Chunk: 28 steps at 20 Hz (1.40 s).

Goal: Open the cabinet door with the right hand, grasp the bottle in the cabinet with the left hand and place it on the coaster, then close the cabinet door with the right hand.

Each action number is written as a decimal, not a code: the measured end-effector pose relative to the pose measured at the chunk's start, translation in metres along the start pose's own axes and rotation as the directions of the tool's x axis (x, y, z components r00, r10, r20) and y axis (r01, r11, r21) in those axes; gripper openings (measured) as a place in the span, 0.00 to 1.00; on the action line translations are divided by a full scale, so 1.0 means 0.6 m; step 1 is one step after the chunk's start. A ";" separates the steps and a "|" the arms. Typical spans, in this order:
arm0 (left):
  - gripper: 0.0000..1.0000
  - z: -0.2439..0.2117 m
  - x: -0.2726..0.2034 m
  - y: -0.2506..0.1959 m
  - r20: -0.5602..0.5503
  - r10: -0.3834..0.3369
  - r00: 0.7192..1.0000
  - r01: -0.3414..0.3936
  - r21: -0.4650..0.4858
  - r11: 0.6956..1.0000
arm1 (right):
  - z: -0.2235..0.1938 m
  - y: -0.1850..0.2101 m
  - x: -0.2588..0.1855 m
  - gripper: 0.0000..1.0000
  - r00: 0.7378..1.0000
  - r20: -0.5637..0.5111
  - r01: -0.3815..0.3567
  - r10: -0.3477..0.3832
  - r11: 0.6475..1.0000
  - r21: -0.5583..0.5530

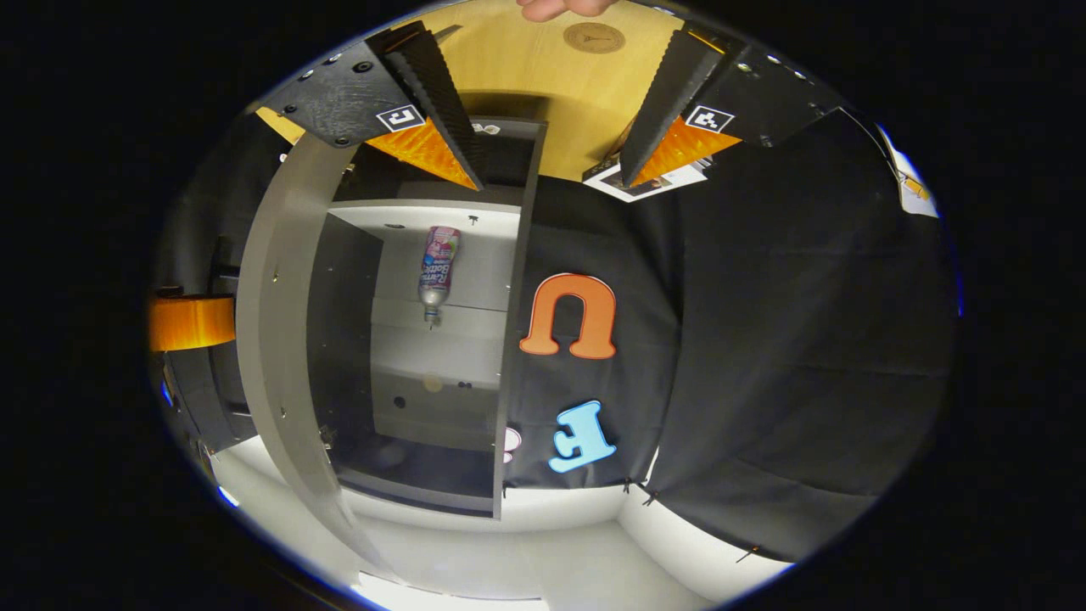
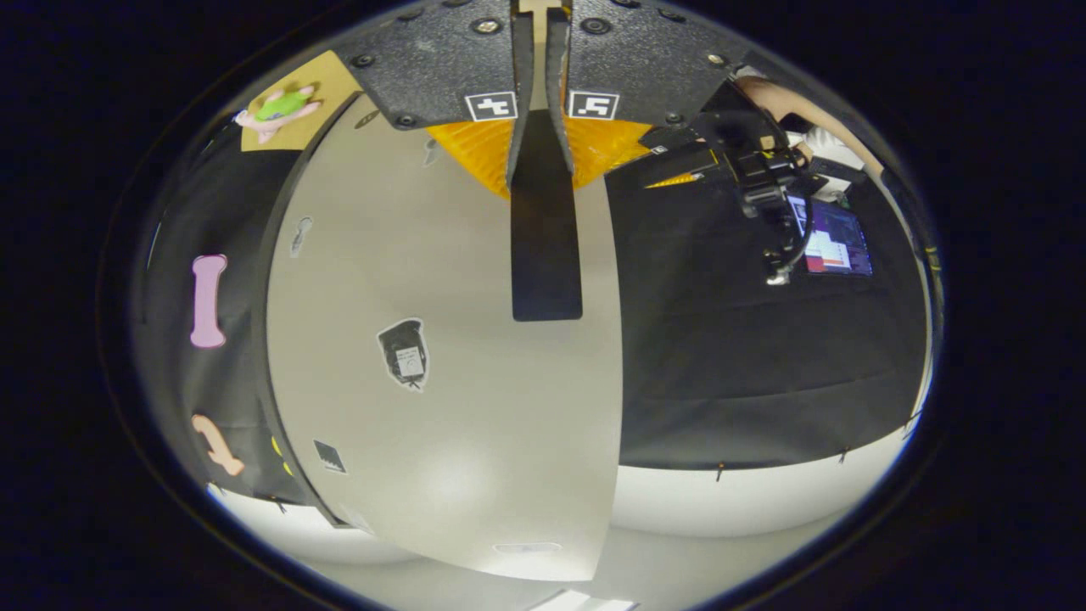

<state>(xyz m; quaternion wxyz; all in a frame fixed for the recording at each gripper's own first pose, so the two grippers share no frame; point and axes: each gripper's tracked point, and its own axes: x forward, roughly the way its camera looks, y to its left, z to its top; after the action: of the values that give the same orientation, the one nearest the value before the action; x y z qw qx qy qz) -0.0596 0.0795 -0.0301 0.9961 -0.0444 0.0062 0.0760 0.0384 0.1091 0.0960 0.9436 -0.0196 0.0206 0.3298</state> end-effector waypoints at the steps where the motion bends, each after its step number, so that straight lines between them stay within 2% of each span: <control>1: 0.95 -0.002 0.003 -0.014 -0.005 -0.013 1.000 0.013 -0.002 1.000 | 0.001 -0.001 -0.008 0.09 1.000 -0.004 -0.003 0.003 1.000 0.001; 7: 0.95 -0.015 0.020 -0.095 -0.031 -0.102 0.994 0.102 0.004 0.995 | -0.004 -0.014 -0.050 0.09 1.000 -0.001 -0.030 0.030 0.999 0.018; 14: 0.95 -0.021 0.043 -0.170 -0.051 -0.179 0.982 0.180 -0.003 0.984 | -0.005 -0.037 -0.092 0.11 0.997 -0.026 -0.076 0.076 0.997 -0.020; 18: 0.95 -0.027 0.053 -0.215 -0.064 -0.232 0.971 0.233 0.007 0.972 | -0.007 -0.057 -0.112 0.19 0.997 -0.036 -0.077 0.075 0.995 -0.067; 21: 0.95 -0.026 0.060 -0.237 -0.065 -0.261 0.963 0.263 0.022 0.964 | -0.009 -0.067 -0.119 0.23 0.999 -0.031 -0.045 0.044 0.997 -0.058; 23: 0.95 -0.019 0.074 -0.250 -0.054 -0.276 0.960 0.279 0.043 0.959 | -0.029 -0.085 -0.126 0.30 0.997 -0.070 0.017 -0.021 0.998 -0.065; 24: 0.95 -0.020 0.082 -0.254 -0.055 -0.284 0.957 0.286 0.042 0.957 | -0.020 -0.089 -0.124 0.46 0.999 -0.044 0.030 -0.033 0.998 -0.063; 25: 0.95 -0.022 0.092 -0.260 -0.063 -0.293 0.954 0.296 0.038 0.955 | -0.016 -0.099 -0.125 0.47 0.997 -0.027 0.066 -0.068 0.996 -0.061; 27: 0.95 -0.012 0.114 -0.263 -0.060 -0.296 0.953 0.299 0.051 0.953 | -0.010 -0.126 -0.135 0.63 0.989 -0.003 0.144 -0.145 0.988 -0.049; 28: 0.95 -0.006 0.128 -0.268 -0.051 -0.297 0.953 0.300 0.062 0.952 | -0.004 -0.134 -0.142 0.77 0.984 0.018 0.180 -0.180 0.983 -0.041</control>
<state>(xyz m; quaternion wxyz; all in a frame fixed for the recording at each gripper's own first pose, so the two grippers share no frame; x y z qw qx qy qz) 0.0407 -0.0674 -0.0214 0.9967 -0.0117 0.0226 -0.0765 0.0217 -0.0068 0.1002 0.9691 -0.0389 0.0051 0.2437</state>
